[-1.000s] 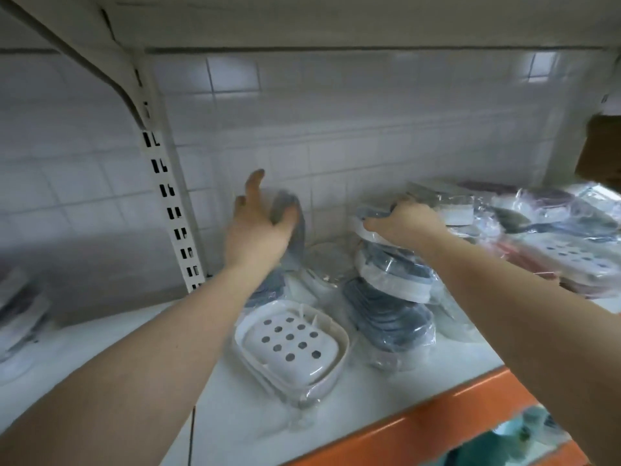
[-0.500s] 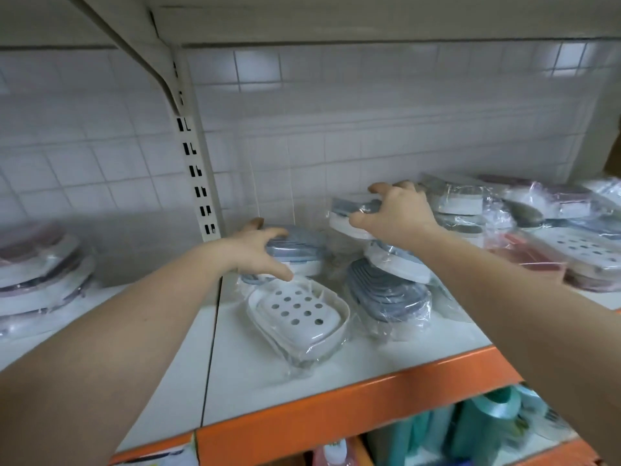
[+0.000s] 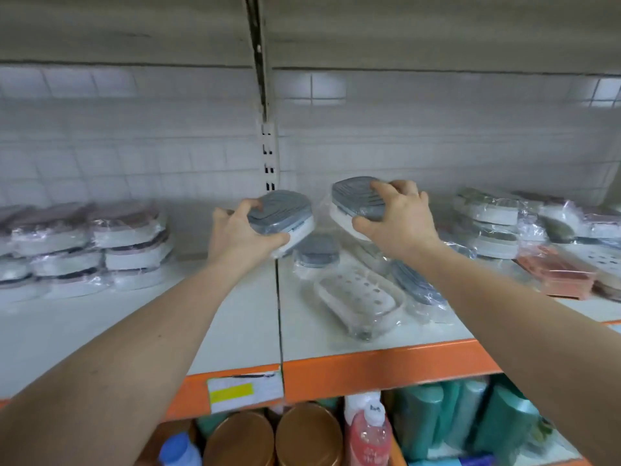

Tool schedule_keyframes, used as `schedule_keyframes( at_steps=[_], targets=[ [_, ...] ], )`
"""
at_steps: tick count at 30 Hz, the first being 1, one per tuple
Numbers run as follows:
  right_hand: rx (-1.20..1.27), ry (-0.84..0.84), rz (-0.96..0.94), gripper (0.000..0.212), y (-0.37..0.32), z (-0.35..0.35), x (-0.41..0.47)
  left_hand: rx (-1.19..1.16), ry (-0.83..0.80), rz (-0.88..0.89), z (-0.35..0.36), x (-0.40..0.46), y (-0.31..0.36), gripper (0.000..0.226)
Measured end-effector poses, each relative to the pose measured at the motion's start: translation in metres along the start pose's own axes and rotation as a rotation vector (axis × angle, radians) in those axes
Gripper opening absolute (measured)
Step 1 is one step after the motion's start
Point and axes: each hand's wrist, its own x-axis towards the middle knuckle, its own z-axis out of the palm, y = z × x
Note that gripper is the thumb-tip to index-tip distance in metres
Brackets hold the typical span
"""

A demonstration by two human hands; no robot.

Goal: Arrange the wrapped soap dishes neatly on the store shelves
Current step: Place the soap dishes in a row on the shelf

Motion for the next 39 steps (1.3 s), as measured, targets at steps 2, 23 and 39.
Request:
schedule_keyframes(
  at_steps=[2,23,39],
  targets=[
    [0.019,-0.013,-0.061,0.063,-0.042,0.006,-0.012,0.031,0.031,-0.02,-0.043,-0.012,-0.017,0.061],
    [0.32,-0.348,-0.461,0.063,-0.48,0.136,-0.182,0.234,0.452,-0.432,-0.441,-0.164,-0.28,0.07],
    [0.427,-0.227,-0.334,0.058,-0.593,0.253,-0.091,0.407,0.414,-0.433,-0.486,-0.016,-0.405,0.067]
  ],
)
